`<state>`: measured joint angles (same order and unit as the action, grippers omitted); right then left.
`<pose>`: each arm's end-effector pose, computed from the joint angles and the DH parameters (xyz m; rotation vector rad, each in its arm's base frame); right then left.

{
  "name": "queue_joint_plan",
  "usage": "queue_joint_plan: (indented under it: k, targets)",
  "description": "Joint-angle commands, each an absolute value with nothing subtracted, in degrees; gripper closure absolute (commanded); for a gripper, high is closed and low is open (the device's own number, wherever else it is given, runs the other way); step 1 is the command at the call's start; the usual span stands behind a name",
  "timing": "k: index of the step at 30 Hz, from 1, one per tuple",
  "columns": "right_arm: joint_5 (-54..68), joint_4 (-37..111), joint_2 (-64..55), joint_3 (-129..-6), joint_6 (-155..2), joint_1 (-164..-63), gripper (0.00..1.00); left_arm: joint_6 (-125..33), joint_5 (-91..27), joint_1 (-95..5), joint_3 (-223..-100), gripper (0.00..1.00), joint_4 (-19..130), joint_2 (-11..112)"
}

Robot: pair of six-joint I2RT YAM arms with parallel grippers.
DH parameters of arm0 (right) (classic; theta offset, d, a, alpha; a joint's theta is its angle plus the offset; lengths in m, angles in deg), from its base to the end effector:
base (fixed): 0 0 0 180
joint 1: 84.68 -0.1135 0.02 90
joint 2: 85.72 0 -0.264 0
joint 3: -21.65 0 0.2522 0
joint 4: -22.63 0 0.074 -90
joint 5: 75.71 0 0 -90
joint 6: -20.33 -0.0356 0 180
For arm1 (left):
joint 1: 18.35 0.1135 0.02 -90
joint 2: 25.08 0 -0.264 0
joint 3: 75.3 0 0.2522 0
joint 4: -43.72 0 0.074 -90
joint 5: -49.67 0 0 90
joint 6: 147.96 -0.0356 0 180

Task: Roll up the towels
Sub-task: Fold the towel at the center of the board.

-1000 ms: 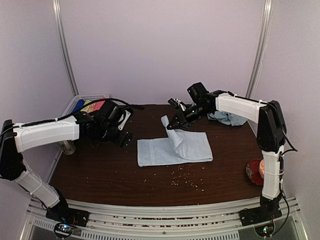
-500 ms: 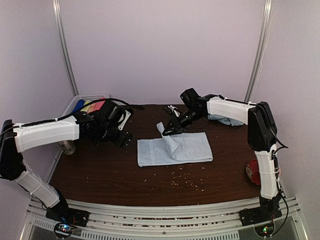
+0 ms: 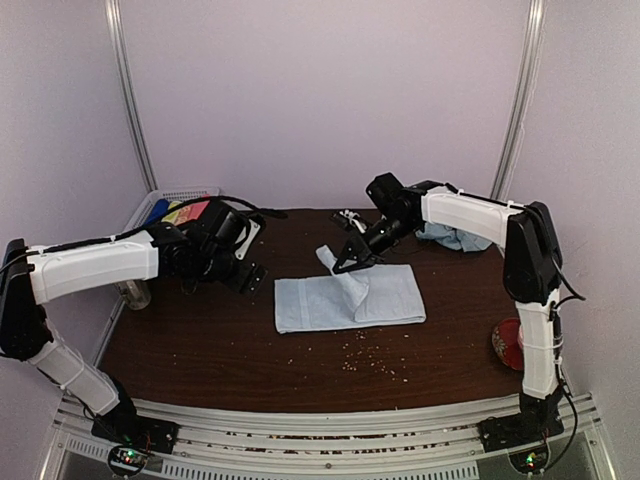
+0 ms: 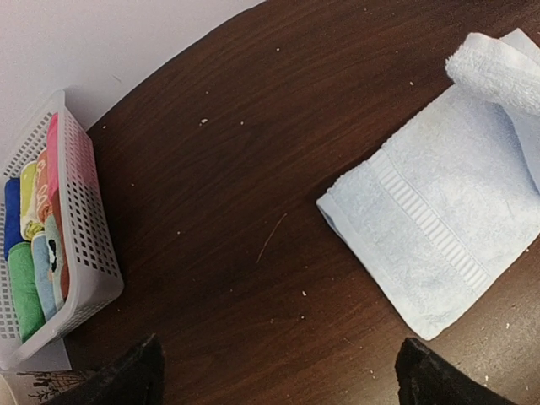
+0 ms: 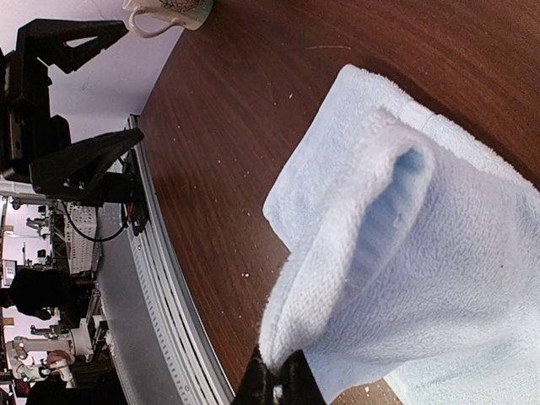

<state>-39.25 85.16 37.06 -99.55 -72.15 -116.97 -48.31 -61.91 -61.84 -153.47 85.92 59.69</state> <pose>0.3707 0.2681 0.2429 -0.9728 2.4671 1.4492 0.2390 -0.2087 0.2668 0.5206 2.2872 0.0054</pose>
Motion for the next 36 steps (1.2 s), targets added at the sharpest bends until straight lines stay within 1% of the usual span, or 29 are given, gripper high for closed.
queue_joint_plan:
  k: [1, 11, 27, 33, 36]
  targets:
    - [-39.18, 90.45, 33.99, -101.5, -67.75, -115.84, 1.0, -48.38, -61.42, -61.35, -153.32, 0.02, 84.16, 60.0]
    - [-39.75, 93.02, 31.32, -102.1, -65.52, -114.29, 1.0, -48.03, -61.16, -60.77, -153.41, 0.02, 84.11, 60.1]
    - [-41.43, 98.51, 31.03, -105.17, -61.34, -113.77, 1.0, -47.72, -61.27, -60.68, -153.4, 0.02, 84.11, 60.04]
    - [-41.74, 97.53, 32.9, -103.94, -61.84, -114.37, 1.0, -47.52, -60.95, -60.56, -153.49, 0.02, 84.1, 60.35]
    - [-41.92, 94.52, 33.95, -102.54, -63.93, -115.03, 1.0, -47.43, -60.89, -60.48, -153.49, 0.02, 84.09, 60.52]
